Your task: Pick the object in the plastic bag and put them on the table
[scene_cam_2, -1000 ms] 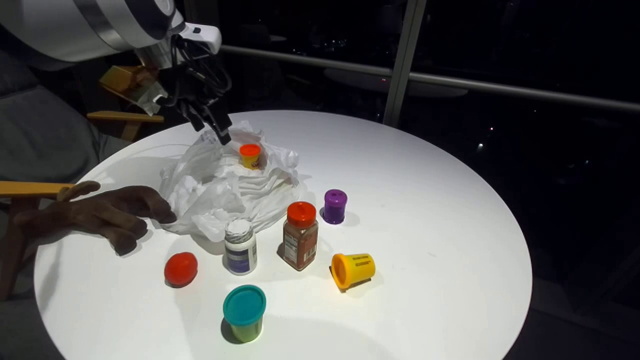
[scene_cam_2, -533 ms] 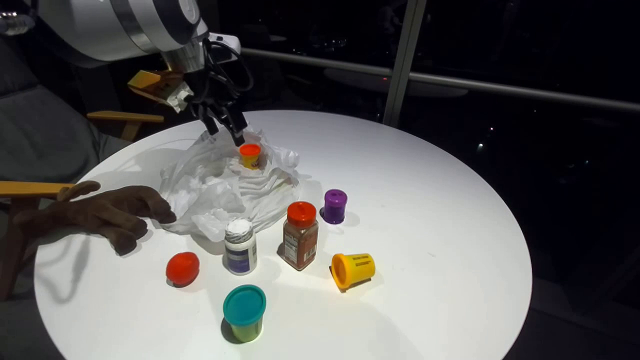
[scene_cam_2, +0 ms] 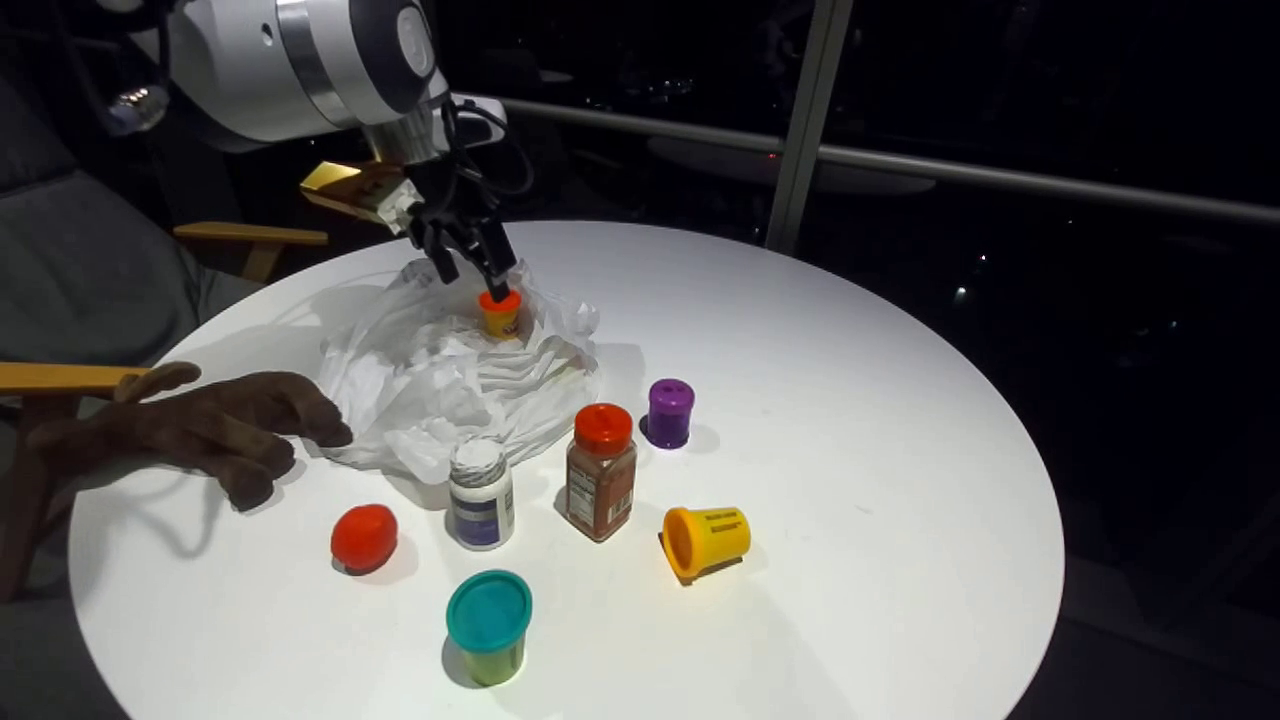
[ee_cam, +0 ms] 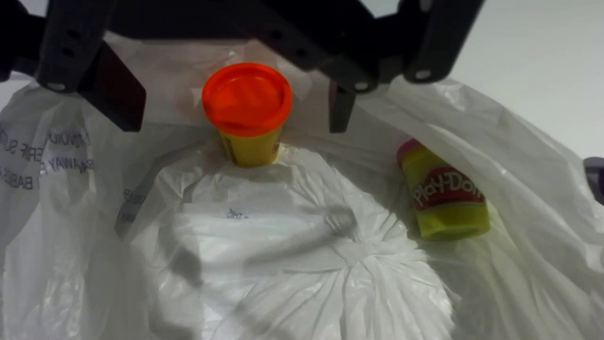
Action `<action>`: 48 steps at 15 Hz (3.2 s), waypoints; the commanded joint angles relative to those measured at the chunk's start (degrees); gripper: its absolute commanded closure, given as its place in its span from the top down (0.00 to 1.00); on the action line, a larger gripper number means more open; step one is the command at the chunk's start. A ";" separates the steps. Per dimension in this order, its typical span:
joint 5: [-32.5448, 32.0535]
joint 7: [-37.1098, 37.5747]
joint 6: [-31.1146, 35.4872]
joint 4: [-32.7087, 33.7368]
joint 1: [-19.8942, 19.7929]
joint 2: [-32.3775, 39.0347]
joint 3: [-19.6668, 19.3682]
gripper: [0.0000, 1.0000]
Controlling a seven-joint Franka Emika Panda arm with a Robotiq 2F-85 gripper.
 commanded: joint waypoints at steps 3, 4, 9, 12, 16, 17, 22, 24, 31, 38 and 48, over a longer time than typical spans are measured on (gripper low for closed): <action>3.84 -3.47 -4.43 7.96 -2.00 4.32 1.44 1.00; 4.40 -3.78 -5.14 8.68 -2.21 4.67 1.50 1.00; 6.53 -4.75 -7.38 11.62 -3.27 6.25 1.81 0.65; 7.67 -5.48 -8.65 12.82 -3.96 7.06 2.41 0.43; 8.42 -5.63 -10.00 13.93 -3.99 7.38 2.77 0.07; 8.39 -5.51 -10.32 14.07 -3.91 7.38 2.71 0.02; 7.87 -5.49 -9.27 13.49 -3.52 6.81 2.67 0.49; 7.77 -5.58 -9.21 13.17 -3.33 6.53 2.71 0.65; 7.83 -5.63 -9.56 13.52 -3.36 7.13 2.73 1.00; 8.02 -5.07 -10.12 14.49 -3.70 8.30 2.17 1.00; 10.16 -5.19 -12.13 17.27 -5.69 9.09 2.70 1.00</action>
